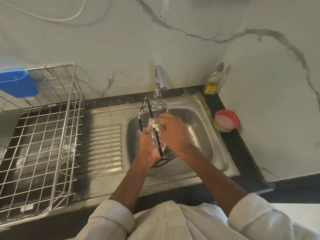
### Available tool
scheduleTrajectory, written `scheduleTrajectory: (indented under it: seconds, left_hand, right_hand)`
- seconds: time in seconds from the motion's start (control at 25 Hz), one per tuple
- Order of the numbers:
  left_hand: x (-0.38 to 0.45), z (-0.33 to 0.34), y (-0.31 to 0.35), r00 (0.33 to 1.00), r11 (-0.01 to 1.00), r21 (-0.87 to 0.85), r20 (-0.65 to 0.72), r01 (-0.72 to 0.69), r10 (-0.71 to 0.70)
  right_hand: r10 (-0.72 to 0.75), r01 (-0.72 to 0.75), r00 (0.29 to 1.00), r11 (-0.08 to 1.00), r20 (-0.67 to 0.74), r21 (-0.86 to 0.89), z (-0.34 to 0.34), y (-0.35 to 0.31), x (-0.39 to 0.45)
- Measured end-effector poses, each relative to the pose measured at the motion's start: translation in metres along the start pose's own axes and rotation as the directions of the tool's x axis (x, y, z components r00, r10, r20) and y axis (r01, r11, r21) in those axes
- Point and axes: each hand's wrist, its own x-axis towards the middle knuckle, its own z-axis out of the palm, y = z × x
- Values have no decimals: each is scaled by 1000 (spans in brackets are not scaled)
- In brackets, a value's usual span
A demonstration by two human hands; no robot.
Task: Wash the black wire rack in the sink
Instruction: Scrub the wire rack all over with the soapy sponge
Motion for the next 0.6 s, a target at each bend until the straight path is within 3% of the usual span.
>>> scheduleTrajectory:
  seconds: [0.12, 0.2, 0.24, 0.28, 0.36, 0.44, 0.52, 0.6]
  left_hand:
    - [6, -9, 2, 1000, 999, -41, -22, -18, 17]
    - [13, -16, 2, 999, 999, -39, -41, -24, 22]
    - [13, -16, 3, 998, 1000, -10, -60, -22, 21]
    - [11, -14, 4, 997, 1000, 18, -73, -17, 19]
    - [11, -10, -1, 999, 998, 50, -49, 24, -22]
    - [8, -2, -4, 999, 997, 73, -42, 38, -35]
    - [10, 0, -3, 998, 996, 84, -62, 36, -31]
    - [10, 0, 0, 997, 998, 41, -56, 54, -51]
  right_hand:
    - [-109, 115, 963, 993, 248, -7, -13, 4, -36]
    - [-70, 92, 877, 995, 476, -24, -24, 5, -41]
    - [-49, 73, 861, 997, 507, -28, -25, 6, -35]
    - [-13, 19, 882, 1000, 471, -8, -25, 5, -26]
    - [95, -117, 960, 991, 262, 67, -17, 4, -1]
    - [248, -264, 964, 925, 93, 273, -10, 2, 14]
    - [358, -369, 926, 799, 118, 474, -9, 0, 11]
    - [319, -369, 927, 867, 196, 336, -12, 6, -3]
